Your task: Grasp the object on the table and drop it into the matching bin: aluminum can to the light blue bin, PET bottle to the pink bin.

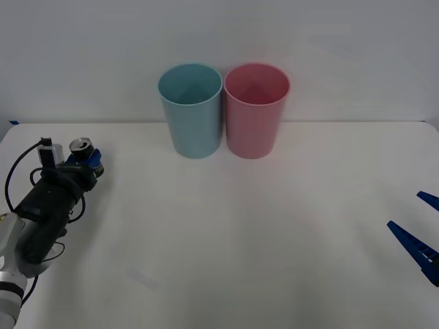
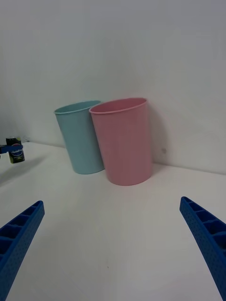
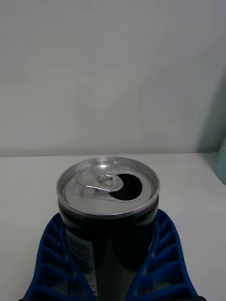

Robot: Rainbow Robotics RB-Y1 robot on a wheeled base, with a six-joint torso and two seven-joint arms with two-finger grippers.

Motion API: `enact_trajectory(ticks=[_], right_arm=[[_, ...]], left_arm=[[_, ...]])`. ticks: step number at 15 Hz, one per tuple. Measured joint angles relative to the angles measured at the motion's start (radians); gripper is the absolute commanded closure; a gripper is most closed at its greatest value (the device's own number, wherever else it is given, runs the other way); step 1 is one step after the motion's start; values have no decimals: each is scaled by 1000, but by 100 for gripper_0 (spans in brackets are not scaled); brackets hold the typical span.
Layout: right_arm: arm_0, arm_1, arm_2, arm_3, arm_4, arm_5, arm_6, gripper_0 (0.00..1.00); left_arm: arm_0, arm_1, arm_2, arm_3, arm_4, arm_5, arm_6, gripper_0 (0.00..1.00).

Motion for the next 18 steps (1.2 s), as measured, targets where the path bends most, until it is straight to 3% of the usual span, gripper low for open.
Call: enact_trajectory(ticks=[5,10,18], right_arm=[[0,0,0,0,0,0,0,0],[0,0,0,0,0,0,0,0],[0,0,0,0,0,0,0,0]], left_arm=[[149,7,-1,-251,60,-26,48,100],[243,29,4,-473,57,-63,249,100],[245,105,11,-679,-11,-95,606,100]])
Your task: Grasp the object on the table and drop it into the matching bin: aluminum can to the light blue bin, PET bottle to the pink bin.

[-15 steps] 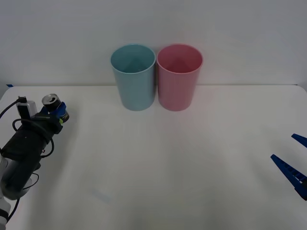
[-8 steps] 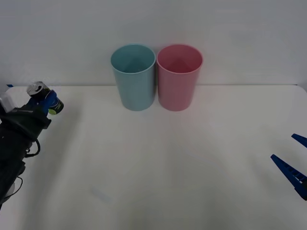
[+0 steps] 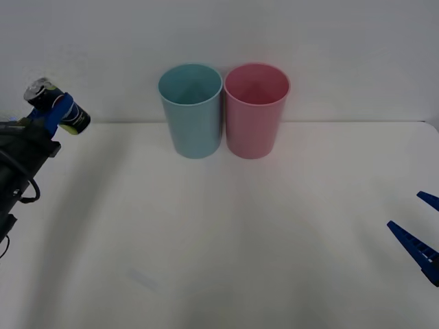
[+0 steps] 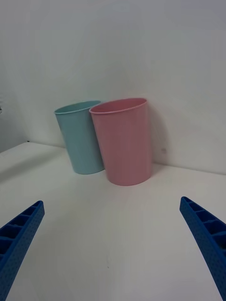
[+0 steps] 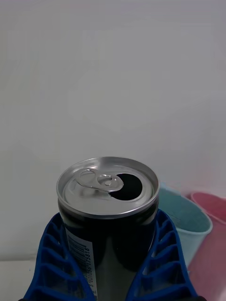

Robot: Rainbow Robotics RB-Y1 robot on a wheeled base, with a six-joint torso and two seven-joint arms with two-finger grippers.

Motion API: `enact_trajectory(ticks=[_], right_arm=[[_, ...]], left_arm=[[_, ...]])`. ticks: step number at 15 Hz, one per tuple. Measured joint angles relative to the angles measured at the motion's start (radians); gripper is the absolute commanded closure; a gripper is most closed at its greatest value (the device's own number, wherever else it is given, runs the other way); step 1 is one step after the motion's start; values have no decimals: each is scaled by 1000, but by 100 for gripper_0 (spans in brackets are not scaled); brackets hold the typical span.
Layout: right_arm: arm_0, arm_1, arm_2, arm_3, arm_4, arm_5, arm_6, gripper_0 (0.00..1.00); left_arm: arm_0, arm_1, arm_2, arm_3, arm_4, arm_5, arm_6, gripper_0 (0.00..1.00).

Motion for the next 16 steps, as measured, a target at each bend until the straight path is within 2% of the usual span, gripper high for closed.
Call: enact_trajectory(ticks=[6,9,16], right_arm=[[0,0,0,0,0,0,0,0],[0,0,0,0,0,0,0,0],[0,0,0,0,0,0,0,0]], left_arm=[[-81,23,7,-23,-60,-59,81,100],[-159,22,1,-7,-137,-95,184,100],[-464,21,-55,306,-241,-202,148,100]])
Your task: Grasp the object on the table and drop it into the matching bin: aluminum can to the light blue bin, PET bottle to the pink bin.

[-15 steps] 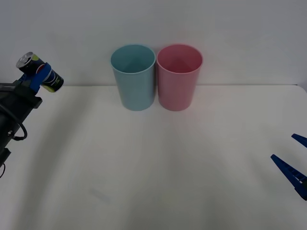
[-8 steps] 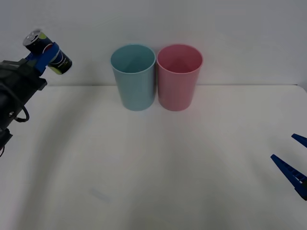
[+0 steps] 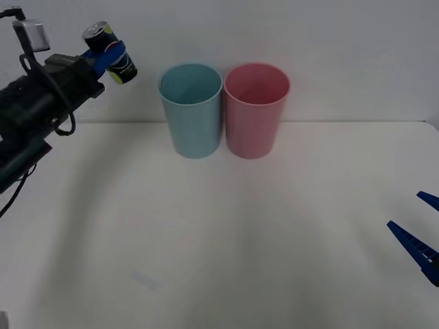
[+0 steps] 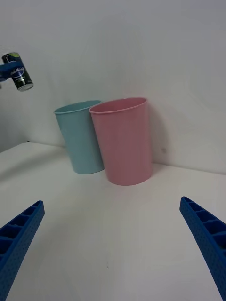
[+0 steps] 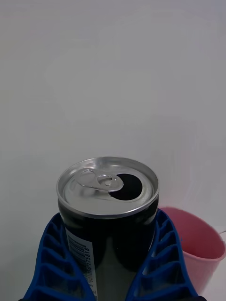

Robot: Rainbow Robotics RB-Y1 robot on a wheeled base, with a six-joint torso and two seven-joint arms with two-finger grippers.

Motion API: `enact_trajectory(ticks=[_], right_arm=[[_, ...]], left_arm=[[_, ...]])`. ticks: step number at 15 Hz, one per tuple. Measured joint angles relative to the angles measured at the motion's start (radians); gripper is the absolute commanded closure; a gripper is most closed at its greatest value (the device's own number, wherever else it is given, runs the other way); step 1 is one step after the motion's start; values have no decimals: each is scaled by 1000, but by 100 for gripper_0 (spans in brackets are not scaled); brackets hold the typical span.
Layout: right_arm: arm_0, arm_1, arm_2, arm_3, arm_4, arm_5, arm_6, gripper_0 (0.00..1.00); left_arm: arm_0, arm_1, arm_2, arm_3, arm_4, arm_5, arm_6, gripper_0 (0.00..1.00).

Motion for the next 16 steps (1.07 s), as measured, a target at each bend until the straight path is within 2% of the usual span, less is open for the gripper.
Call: enact_trajectory(ticks=[5,8,12,16], right_arm=[[0,0,0,0,0,0,0,0],[0,0,0,0,0,0,0,0],[0,0,0,0,0,0,0,0],[0,0,0,0,0,0,0,0]], left_arm=[[-220,-34,-43,281,-50,-3,-145,99],[-313,-82,-41,381,-113,3,-159,99],[-357,-141,-23,400,-199,16,-163,100],[-368,-169,-16,400,-243,27,-165,99]])
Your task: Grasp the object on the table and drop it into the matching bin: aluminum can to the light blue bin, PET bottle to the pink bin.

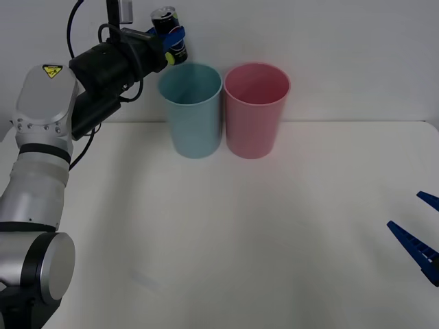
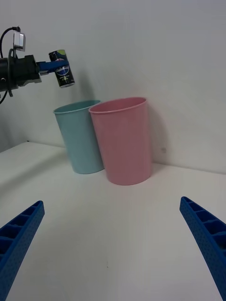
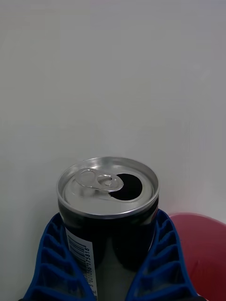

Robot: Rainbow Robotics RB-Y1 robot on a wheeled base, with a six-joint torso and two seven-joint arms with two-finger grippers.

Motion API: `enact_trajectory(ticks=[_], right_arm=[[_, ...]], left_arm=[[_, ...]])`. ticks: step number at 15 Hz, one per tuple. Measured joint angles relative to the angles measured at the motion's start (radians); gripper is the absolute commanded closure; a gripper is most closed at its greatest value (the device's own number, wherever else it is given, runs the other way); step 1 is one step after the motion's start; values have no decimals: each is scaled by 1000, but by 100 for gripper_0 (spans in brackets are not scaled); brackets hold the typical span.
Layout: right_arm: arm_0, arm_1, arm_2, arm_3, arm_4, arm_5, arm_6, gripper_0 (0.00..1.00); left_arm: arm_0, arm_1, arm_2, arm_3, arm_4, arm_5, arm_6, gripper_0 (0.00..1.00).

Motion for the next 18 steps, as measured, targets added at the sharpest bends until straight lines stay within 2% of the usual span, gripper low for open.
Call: enact_trajectory(ticks=[1,2,3,4,9,13,18], right_arm=[[0,0,0,0,0,0,0,0],[0,0,0,0,0,0,0,0],[0,0,0,0,0,0,0,0],[0,0,0,0,0,0,0,0],[0,0,0,0,0,0,0,0],[0,0,0,0,0,0,0,0],[0,0,0,0,0,0,0,0]], left_arm=[[-1,0,-1,0,-2,0,0,96],[-1,-1,-1,0,-2,0,1,86],[-1,-2,-2,0,-2,0,0,48],[0,-2,-2,0,-2,0,-1,0],[6,-2,-5,0,11,0,-12,0],[37,8,-5,-12,71,-5,-36,0],[216,30,7,-226,139,-14,-44,0]])
